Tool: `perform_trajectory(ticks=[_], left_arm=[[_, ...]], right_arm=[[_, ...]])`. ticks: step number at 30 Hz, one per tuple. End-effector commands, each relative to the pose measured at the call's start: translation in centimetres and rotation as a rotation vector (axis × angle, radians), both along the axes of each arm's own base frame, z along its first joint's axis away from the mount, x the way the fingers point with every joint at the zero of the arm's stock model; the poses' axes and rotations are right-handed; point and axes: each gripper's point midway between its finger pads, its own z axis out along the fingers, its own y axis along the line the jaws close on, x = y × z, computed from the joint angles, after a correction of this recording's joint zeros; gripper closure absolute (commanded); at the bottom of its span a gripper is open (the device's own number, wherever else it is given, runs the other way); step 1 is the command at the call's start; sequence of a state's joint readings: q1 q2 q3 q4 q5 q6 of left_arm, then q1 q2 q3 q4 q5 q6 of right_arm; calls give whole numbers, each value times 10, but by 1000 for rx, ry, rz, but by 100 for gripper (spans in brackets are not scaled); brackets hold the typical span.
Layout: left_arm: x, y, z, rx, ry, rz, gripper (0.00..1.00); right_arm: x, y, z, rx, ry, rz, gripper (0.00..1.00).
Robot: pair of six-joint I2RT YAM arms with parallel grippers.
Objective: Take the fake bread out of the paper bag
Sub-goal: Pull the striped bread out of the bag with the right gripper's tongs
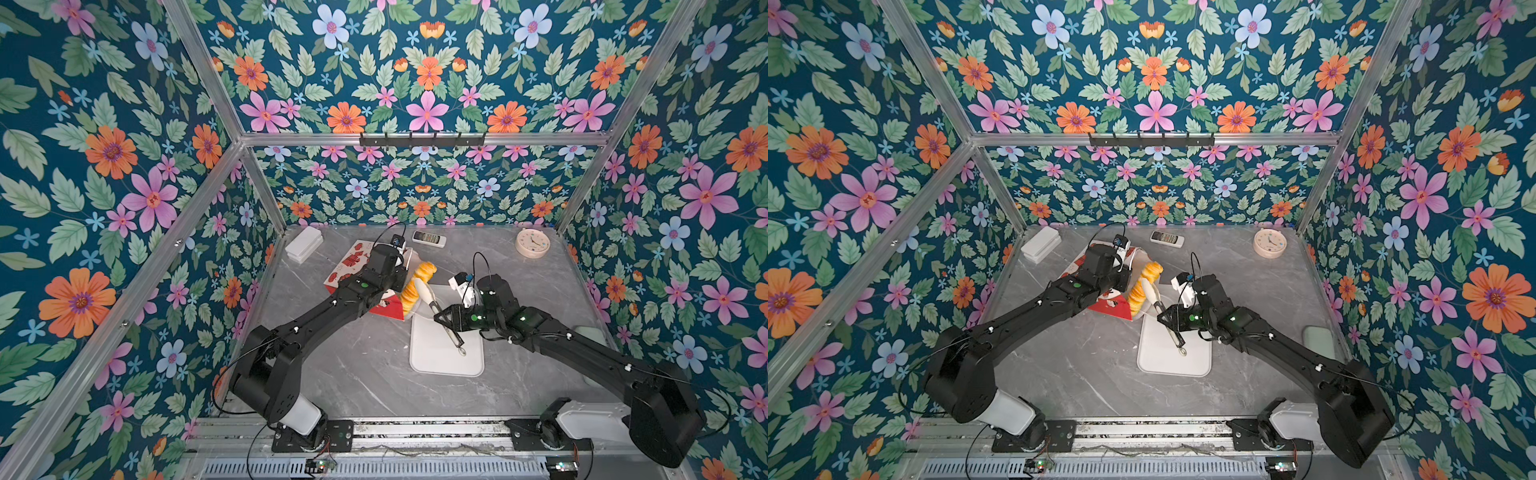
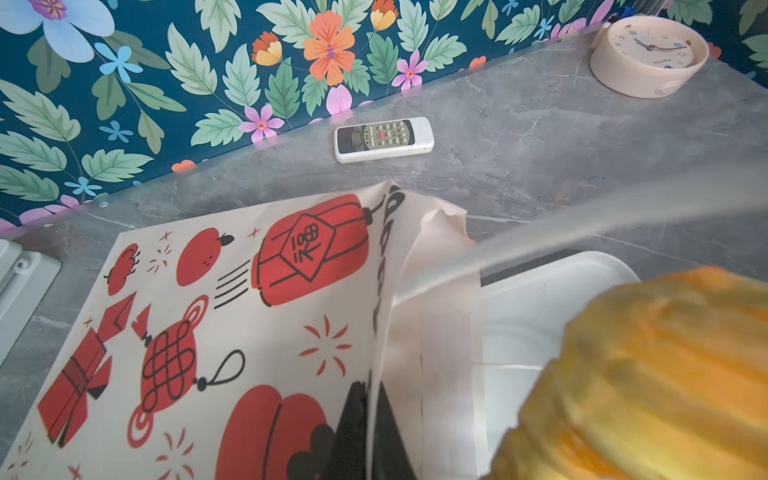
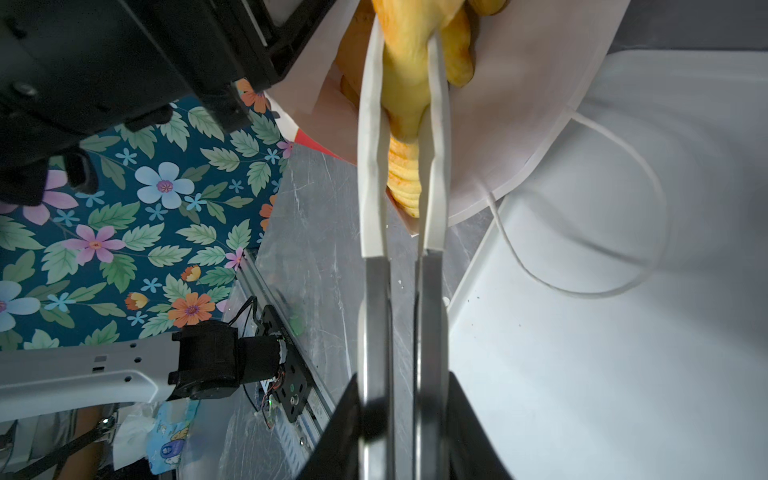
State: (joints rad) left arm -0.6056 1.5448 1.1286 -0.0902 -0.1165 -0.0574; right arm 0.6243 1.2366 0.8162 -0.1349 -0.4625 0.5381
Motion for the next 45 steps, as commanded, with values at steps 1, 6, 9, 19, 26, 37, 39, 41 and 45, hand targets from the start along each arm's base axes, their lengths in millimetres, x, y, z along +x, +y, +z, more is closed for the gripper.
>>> perform_trajectory(ticks=[1, 6, 9, 19, 26, 37, 39, 41, 45], left_arm=[[8, 3, 10, -16, -36, 40, 100], [8, 9, 7, -9, -30, 64, 100], [7, 11, 6, -10, -33, 73, 100], [6, 26, 9, -2, -53, 117, 100], [6, 27, 12, -20, -63, 107, 100], [3, 25, 15, -45, -68, 89, 100], [3, 25, 14, -44, -67, 89, 100], [2, 25, 13, -45, -65, 87, 100], [2, 25, 11, -50, -62, 87, 100]], right_arm=[[-12, -16, 0, -78, -11, 11, 71], [-32, -44, 11, -115, -13, -25, 71], [-42, -61, 15, -134, 11, -55, 69], [-62, -100, 4, -276, 126, -103, 68], [-59, -110, -10, -269, 260, -119, 69], [-44, -127, -37, -368, 372, -161, 69], [-37, -128, -41, -368, 378, -164, 68], [-32, -128, -46, -374, 387, -167, 68], [-21, -125, -52, -377, 394, -160, 65]])
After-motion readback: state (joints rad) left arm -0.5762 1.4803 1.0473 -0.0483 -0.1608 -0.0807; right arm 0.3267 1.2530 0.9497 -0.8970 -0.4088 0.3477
